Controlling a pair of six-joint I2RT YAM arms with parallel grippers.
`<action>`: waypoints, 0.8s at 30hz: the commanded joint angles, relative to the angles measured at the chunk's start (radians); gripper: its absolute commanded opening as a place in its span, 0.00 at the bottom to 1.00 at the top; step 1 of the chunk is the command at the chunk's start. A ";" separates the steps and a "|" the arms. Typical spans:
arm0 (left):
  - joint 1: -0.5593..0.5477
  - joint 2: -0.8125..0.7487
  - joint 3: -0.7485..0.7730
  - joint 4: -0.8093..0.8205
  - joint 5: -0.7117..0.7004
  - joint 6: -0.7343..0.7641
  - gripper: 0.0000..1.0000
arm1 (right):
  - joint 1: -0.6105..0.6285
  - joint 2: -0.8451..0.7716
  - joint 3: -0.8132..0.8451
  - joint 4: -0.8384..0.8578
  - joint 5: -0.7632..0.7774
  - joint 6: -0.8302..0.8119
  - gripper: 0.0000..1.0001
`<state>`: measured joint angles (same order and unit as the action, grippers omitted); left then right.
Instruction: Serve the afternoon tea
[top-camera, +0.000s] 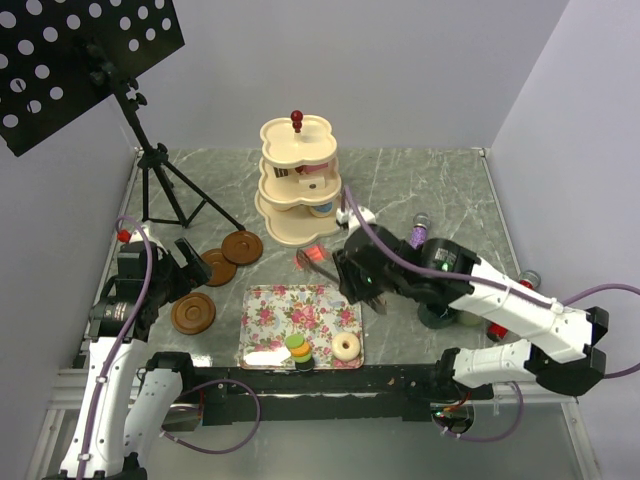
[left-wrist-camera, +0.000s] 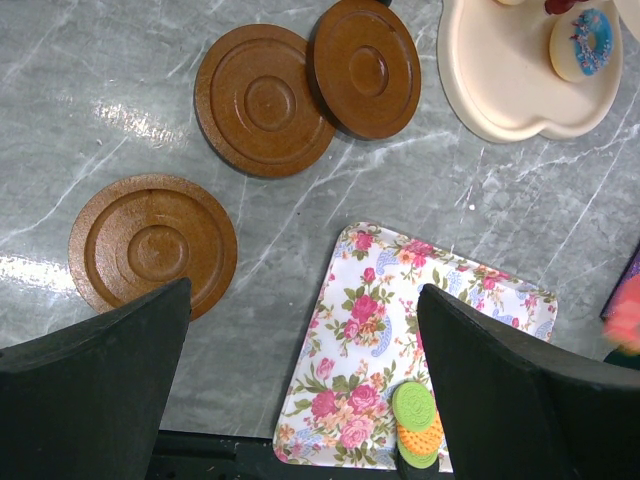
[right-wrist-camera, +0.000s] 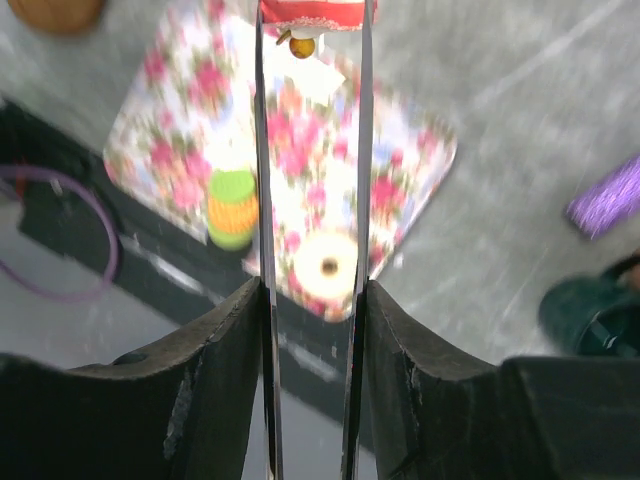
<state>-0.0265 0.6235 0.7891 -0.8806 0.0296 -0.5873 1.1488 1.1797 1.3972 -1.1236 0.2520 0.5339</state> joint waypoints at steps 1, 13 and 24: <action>0.005 -0.002 -0.001 0.019 0.007 0.006 1.00 | -0.082 0.073 0.152 0.096 0.021 -0.159 0.33; 0.004 0.001 -0.001 0.015 0.000 0.001 1.00 | -0.277 0.389 0.509 0.193 -0.060 -0.368 0.32; 0.004 0.018 -0.001 0.014 0.003 0.006 1.00 | -0.351 0.569 0.687 0.174 -0.111 -0.407 0.32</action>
<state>-0.0265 0.6277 0.7891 -0.8810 0.0288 -0.5877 0.8177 1.7290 2.0026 -0.9874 0.1486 0.1574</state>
